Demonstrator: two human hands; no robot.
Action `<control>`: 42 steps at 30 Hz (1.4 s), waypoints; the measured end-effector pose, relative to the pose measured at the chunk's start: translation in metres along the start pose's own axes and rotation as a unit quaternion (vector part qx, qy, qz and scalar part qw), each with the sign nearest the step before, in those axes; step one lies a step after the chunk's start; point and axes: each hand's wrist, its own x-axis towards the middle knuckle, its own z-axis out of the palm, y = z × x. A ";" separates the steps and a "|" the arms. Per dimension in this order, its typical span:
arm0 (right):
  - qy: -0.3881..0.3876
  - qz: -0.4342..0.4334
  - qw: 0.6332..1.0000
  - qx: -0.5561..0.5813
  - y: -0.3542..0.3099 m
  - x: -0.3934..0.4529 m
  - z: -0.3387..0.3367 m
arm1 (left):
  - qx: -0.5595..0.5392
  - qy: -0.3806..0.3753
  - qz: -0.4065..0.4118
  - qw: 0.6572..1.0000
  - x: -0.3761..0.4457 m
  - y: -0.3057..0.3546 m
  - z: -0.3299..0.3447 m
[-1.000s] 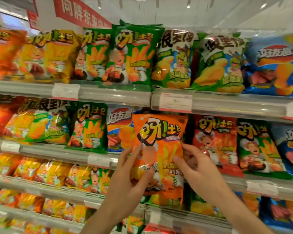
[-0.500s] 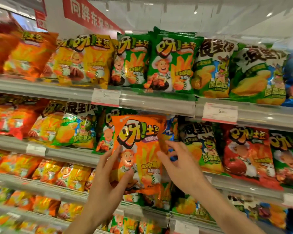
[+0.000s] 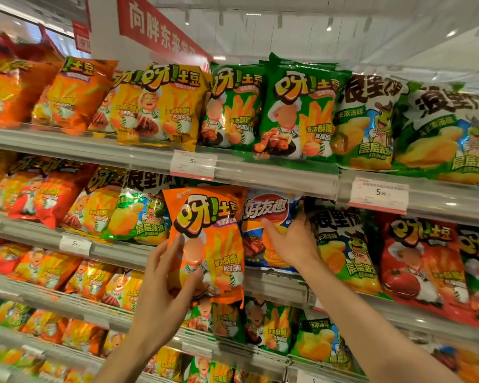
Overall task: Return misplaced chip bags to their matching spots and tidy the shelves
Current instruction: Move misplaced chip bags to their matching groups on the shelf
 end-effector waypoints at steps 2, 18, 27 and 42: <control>-0.001 0.012 1.000 0.022 0.001 0.001 0.003 | -0.005 0.002 -0.002 1.000 0.001 -0.002 -0.002; 0.056 -0.026 0.996 0.062 -0.014 0.000 -0.014 | -0.001 0.014 -0.007 1.000 0.005 -0.010 -0.022; 0.025 0.023 0.994 0.104 -0.012 -0.007 -0.030 | -0.010 0.012 -0.004 1.000 0.005 -0.010 -0.024; -0.029 0.024 0.994 0.101 0.049 -0.058 -0.096 | -0.005 -0.025 0.041 0.999 0.012 0.001 0.012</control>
